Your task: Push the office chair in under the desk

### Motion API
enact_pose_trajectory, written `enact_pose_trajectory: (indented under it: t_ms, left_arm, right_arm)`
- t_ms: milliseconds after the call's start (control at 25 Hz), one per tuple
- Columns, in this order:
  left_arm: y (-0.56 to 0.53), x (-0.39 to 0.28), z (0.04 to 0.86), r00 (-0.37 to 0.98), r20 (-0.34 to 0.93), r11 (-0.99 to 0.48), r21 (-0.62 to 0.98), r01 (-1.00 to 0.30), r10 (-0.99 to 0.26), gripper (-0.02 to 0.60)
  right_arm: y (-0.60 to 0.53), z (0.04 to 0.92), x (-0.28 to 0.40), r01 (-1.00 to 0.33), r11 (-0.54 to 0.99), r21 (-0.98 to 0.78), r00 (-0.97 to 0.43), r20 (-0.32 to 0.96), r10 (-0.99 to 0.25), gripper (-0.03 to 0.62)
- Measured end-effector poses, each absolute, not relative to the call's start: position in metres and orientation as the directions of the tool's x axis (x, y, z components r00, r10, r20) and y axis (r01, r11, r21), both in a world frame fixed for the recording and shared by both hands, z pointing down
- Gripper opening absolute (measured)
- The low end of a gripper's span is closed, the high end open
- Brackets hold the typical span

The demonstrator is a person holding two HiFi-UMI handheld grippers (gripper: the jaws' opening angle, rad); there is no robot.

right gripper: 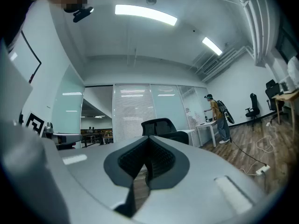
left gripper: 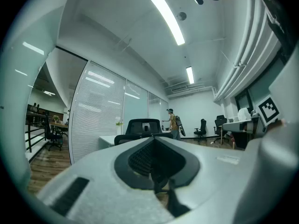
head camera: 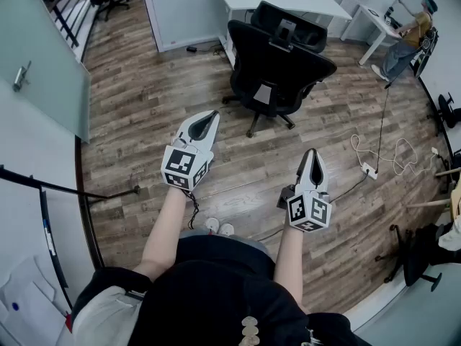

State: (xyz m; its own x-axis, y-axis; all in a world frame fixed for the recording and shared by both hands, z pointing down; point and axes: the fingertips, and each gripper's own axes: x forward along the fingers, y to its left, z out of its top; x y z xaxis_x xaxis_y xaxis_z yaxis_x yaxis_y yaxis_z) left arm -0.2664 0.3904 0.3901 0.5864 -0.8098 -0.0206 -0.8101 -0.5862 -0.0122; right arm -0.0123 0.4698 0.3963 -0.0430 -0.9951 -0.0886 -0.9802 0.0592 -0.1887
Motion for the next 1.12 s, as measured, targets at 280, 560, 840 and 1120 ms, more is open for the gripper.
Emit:
enact_pose_trajectory:
  t_ms: [280, 560, 840, 1120]
  left_arm:
    - [0.394, -0.265, 0.391, 0.591, -0.012, -0.591, -0.014, -0.807, -0.807, 0.008]
    - [0.396, -0.265, 0.393, 0.595, -0.005, -0.595, -0.010, -0.804, -0.804, 0.008]
    - [0.399, -0.261, 0.397, 0.602, 0.004, -0.602, -0.008, -0.798, -0.798, 0.008]
    - [0.403, -0.257, 0.400, 0.605, 0.011, -0.605, -0.010, -0.796, -0.796, 0.008]
  right_arm:
    - [0.474, 0.397, -0.012, -0.979, 0.053, -0.196, -0.037, -0.088, -0.995, 0.008]
    - [0.477, 0.397, -0.014, -0.979, 0.053, -0.197, -0.037, -0.084, -0.996, 0.008]
    - [0.480, 0.399, -0.014, -0.977, 0.066, -0.205, -0.049, -0.084, -0.995, 0.009]
    - [0.481, 0.400, -0.017, -0.979, 0.073, -0.190, -0.059, -0.076, -0.995, 0.009]
